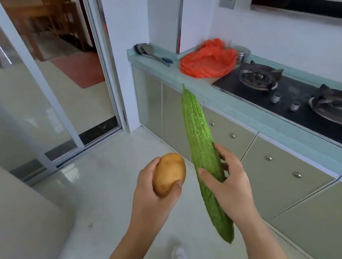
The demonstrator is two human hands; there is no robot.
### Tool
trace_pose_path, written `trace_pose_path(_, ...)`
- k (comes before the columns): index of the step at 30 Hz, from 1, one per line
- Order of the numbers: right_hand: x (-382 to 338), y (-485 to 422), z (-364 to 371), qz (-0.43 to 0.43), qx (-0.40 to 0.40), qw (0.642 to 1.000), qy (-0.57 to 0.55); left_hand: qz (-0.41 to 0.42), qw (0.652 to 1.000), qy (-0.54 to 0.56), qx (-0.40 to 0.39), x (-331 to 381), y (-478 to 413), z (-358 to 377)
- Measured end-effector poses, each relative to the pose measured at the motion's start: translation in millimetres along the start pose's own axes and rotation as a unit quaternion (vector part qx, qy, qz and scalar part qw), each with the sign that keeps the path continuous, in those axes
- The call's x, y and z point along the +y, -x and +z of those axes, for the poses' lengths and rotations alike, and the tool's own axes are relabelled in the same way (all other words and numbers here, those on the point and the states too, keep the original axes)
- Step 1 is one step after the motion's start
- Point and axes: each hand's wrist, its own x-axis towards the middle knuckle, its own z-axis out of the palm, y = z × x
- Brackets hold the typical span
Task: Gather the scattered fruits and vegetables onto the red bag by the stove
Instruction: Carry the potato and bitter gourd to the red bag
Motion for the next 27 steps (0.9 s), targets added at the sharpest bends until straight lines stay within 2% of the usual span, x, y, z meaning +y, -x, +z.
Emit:
trace_pose_path(8, 4, -144, -29, -0.007, 0.047, 0.999, 0.007, 0.055, 0.998, 0.02, -0.039, 51, -150, 71)
trace_pose_path(12, 6, -200, -26, -0.011, 0.054, 0.998, 0.005, 0.051, 0.998, 0.027, -0.035, 53, -198, 86)
trace_pose_path(22, 18, -315, 32, 0.023, 0.037, 0.999, 0.013, 0.016, 0.999, 0.031, -0.018, 27, -331, 90)
trace_pose_path(27, 11, -401, 76, 0.032, 0.068, 0.997, 0.023, 0.015, 0.998, 0.046, -0.044, 19, -430, 81)
